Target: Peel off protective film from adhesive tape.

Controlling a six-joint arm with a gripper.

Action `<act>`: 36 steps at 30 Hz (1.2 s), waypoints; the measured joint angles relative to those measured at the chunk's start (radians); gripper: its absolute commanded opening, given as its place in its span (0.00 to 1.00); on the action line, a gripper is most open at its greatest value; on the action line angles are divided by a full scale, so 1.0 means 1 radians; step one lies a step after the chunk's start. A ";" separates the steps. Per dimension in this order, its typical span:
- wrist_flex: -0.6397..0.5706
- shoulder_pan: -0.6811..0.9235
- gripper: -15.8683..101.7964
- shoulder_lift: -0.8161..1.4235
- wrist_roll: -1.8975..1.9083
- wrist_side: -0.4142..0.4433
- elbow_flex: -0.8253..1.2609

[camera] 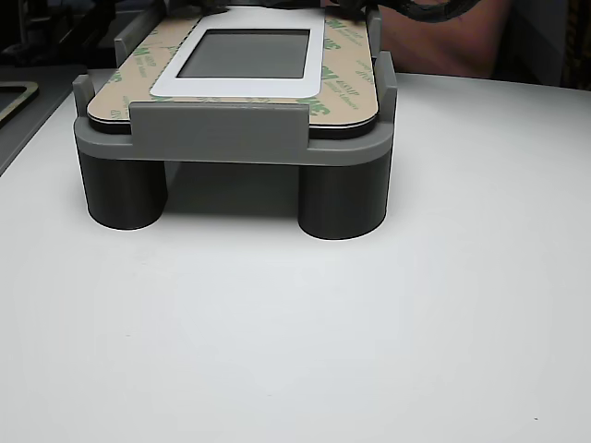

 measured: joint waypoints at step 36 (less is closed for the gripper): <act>0.008 -0.040 0.05 0.020 -0.052 -0.035 0.021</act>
